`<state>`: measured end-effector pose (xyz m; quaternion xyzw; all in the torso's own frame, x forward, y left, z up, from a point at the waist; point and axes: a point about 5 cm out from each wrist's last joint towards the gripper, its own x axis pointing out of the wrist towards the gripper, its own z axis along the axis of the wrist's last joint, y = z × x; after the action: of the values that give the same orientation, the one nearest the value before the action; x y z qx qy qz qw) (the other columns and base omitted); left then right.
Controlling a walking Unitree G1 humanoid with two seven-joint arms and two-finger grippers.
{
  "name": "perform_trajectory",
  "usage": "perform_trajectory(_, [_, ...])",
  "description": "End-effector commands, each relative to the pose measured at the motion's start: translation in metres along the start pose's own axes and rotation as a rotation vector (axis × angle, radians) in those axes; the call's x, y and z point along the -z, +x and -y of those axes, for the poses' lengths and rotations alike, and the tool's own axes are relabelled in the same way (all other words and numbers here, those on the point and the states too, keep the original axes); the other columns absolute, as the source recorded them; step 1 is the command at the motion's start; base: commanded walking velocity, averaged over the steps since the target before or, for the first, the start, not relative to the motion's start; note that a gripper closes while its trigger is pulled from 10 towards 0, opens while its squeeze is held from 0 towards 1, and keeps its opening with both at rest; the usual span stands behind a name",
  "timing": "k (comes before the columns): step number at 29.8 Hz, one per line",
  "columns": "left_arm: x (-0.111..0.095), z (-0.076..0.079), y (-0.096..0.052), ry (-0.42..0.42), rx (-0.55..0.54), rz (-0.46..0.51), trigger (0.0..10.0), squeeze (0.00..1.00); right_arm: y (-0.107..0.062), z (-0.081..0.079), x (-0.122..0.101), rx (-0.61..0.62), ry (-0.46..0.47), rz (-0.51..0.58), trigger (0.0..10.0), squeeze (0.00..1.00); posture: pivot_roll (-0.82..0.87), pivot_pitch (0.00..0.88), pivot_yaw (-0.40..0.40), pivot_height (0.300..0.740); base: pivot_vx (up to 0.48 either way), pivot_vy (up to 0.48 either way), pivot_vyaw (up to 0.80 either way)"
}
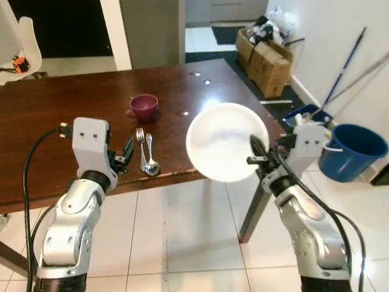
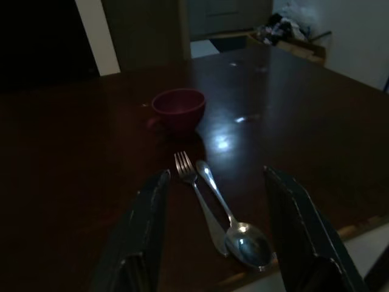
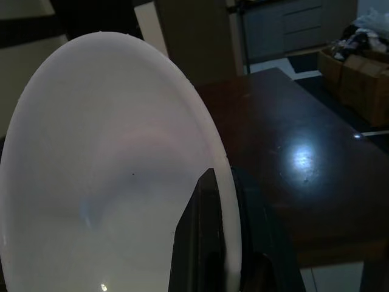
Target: Setting the table
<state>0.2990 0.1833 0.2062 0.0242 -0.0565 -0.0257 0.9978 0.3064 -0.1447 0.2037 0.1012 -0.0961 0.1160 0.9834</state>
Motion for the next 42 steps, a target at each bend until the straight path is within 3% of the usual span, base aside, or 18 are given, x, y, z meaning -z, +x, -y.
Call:
perform_trajectory(1, [0.001,-0.001,0.000,0.004,-0.004,-0.004,10.0,0.00,0.000,-0.004,0.000,-0.007,0.005,0.004,10.0,0.00,-0.02,0.033,0.092,0.740,0.000,0.000,0.00])
perform_trajectory(6, [0.001,-0.001,-0.001,0.004,-0.003,-0.005,10.0,0.00,0.000,-0.003,0.000,-0.004,0.011,0.001,10.0,0.00,-0.02,0.032,0.091,0.740,0.000,0.000,0.00])
perform_trajectory(28, [0.006,0.001,-0.002,-0.002,0.001,-0.019,10.0,0.00,0.000,-0.002,0.001,0.002,0.036,-0.005,10.0,0.00,-0.02,0.035,0.089,0.740,0.000,0.000,-0.80])
perform_trajectory(42, [0.026,-0.003,-0.004,0.008,-0.018,-0.080,10.0,0.00,-0.001,-0.002,0.010,-0.009,0.039,-0.036,10.0,0.00,-0.02,0.029,0.086,0.740,0.000,0.000,-0.79])
